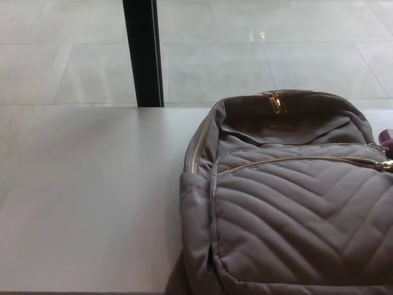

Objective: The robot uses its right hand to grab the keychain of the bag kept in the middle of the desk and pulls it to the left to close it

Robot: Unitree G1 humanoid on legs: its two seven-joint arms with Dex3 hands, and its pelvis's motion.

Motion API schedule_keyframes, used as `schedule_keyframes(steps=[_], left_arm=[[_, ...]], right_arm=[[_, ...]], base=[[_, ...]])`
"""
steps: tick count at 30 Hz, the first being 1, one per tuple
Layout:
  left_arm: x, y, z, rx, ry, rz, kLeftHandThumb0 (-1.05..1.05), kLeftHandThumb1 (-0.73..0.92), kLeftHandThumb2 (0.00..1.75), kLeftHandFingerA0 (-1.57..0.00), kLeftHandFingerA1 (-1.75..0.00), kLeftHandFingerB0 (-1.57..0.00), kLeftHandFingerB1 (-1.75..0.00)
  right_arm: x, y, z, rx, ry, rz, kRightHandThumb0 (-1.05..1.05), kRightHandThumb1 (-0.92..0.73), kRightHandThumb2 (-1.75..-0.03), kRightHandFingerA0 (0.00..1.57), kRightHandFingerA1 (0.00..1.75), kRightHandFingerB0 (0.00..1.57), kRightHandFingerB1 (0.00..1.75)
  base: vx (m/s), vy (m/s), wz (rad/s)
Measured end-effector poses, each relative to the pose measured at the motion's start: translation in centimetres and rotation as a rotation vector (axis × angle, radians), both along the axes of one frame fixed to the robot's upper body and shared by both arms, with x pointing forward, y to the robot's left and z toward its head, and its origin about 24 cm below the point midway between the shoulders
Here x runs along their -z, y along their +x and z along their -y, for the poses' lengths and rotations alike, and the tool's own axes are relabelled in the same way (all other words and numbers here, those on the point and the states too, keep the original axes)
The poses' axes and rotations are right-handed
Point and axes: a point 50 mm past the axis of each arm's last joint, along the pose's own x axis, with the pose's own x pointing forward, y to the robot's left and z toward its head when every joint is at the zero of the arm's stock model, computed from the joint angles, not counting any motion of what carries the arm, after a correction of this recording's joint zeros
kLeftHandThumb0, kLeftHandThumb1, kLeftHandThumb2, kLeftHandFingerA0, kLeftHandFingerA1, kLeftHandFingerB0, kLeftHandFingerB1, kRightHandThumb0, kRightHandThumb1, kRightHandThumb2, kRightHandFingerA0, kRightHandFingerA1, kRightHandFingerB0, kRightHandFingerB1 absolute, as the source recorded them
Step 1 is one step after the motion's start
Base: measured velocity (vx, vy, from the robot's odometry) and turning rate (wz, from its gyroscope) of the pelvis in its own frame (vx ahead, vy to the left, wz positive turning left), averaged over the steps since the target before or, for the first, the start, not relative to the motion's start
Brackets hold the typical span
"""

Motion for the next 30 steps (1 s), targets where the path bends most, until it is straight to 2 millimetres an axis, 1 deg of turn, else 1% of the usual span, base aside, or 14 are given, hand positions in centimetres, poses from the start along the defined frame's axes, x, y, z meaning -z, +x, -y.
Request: schedule_keyframes(steps=[2, 5, 9, 10, 11, 15, 16, 19, 21, 22, 23, 26, 29, 30], left_arm=[[0.0, -0.2, 0.0, -0.002, 0.001, -0.002, -1.05, 0.87, 0.84, -0.72, -1.11, -0.52, -1.13], [0.0, -0.2, 0.0, -0.003, 0.001, -0.002, -1.05, 0.65, 1.27, -0.76, -1.12, -0.55, -1.14], [0.0, -0.3, 0.0, -0.003, 0.003, -0.001, -1.05, 0.87, 0.85, -0.75, -1.09, -0.53, -1.12], [0.0, -0.3, 0.0, -0.003, 0.003, -0.002, -1.05, 0.66, 1.27, -0.78, -1.12, -0.55, -1.14], [0.0, -0.3, 0.0, -0.004, 0.002, -0.002, -1.05, 0.86, 0.85, -0.78, -1.07, -0.56, -1.1], [0.1, -0.4, 0.0, -0.004, 0.0, -0.001, -1.05, 0.85, 0.85, -0.78, -1.08, -0.58, -1.09], [0.1, -0.4, 0.0, -0.005, -0.001, -0.002, -1.05, 0.65, 1.26, -0.79, -1.11, -0.58, -1.13], [0.1, -0.5, 0.0, -0.006, -0.001, -0.003, -1.05, 0.86, 0.85, -0.77, -1.08, -0.56, -1.11], [0.2, -0.5, 0.0, -0.007, -0.002, -0.003, -1.05, 0.64, 1.26, -0.77, -1.1, -0.56, -1.13], [0.2, -0.5, 0.0, -0.005, -0.001, -0.002, -1.05, 0.85, 0.85, -0.77, -1.08, -0.55, -1.1], [0.2, -0.5, 0.0, -0.004, -0.002, -0.001, -1.05, 0.65, 1.26, -0.76, -1.11, -0.55, -1.13], [0.2, -0.4, 0.1, -0.001, 0.0, 0.002, -1.05, 0.85, 0.86, -0.77, -1.09, -0.55, -1.11], [0.2, -0.4, 0.1, -0.003, -0.002, 0.002, -1.05, 0.64, 1.26, -0.78, -1.11, -0.55, -1.14], [0.3, -0.5, 0.1, -0.004, -0.003, 0.001, -1.05, 0.85, 0.85, -0.8, -1.08, -0.55, -1.12]], right_arm=[[-0.3, 0.1, 0.0, -0.036, -0.068, -0.013, -0.62, -0.86, -0.66, 0.46, 0.5, 0.32, 0.31], [-0.6, 0.2, 0.0, -0.083, -0.18, -0.063, -0.68, -0.76, -0.62, 0.19, 1.04, 0.27, 0.31], [-0.8, 0.3, 0.3, -0.115, -0.29, -0.123, -0.62, -0.72, -0.6, 0.11, 0.74, 0.29, 0.29], [-0.8, 0.3, 0.4, -0.117, -0.304, -0.133, -0.55, -0.72, -0.61, 0.12, 0.83, 0.33, 0.3], [-0.8, 0.3, 0.5, -0.117, -0.313, -0.138, -0.53, -0.72, -0.61, 0.13, 0.8, 0.34, 0.31], [-0.8, 0.2, 0.8, -0.104, -0.321, -0.129, -0.48, -0.72, -0.62, 0.17, 0.75, 0.36, 0.32], [-0.9, 0.2, 0.8, -0.1, -0.323, -0.124, -0.48, -0.72, -0.62, 0.17, 0.71, 0.36, 0.32], [-1.0, 0.2, 1.2, -0.078, -0.34, -0.11, -0.44, -0.69, -0.6, 0.2, 0.71, 0.4, 0.33], [-0.9, 0.2, 1.4, -0.06, -0.35, -0.104, -0.42, -0.69, -0.61, 0.22, 0.68, 0.42, 0.34], [-0.9, 0.2, 1.4, -0.059, -0.353, -0.1, -0.39, -0.67, -0.61, 0.22, 0.69, 0.42, 0.34], [-0.8, 0.2, 1.3, -0.059, -0.353, -0.094, -0.34, -0.66, -0.6, 0.24, 0.79, 0.45, 0.35], [-0.6, 0.2, 1.2, -0.038, -0.304, -0.053, -0.18, -0.63, -0.59, 0.53, 1.39, 0.59, 0.46], [-0.5, 0.3, 1.2, 0.016, -0.143, 0.016, -0.2, -0.65, -0.6, 0.6, 1.43, 0.57, 0.46], [-0.4, 0.3, 1.3, 0.027, -0.106, 0.025, -0.19, -0.66, -0.6, 0.74, 1.57, 0.55, 0.49]], base=[[0.0, 0.0, 0.0], [0.0, 0.0, 0.0], [0.0, 0.0, 0.0], [0.0, 0.0, 0.0], [0.0, 0.0, 0.0], [0.0, 0.0, 0.0], [0.0, 0.0, 0.0], [0.0, 0.0, 0.0], [0.0, 0.0, 0.0], [0.0, 0.0, 0.0], [0.0, 0.0, 0.0], [0.0, 0.0, 0.0], [0.0, 0.0, 0.0], [0.0, 0.0, 0.0]])
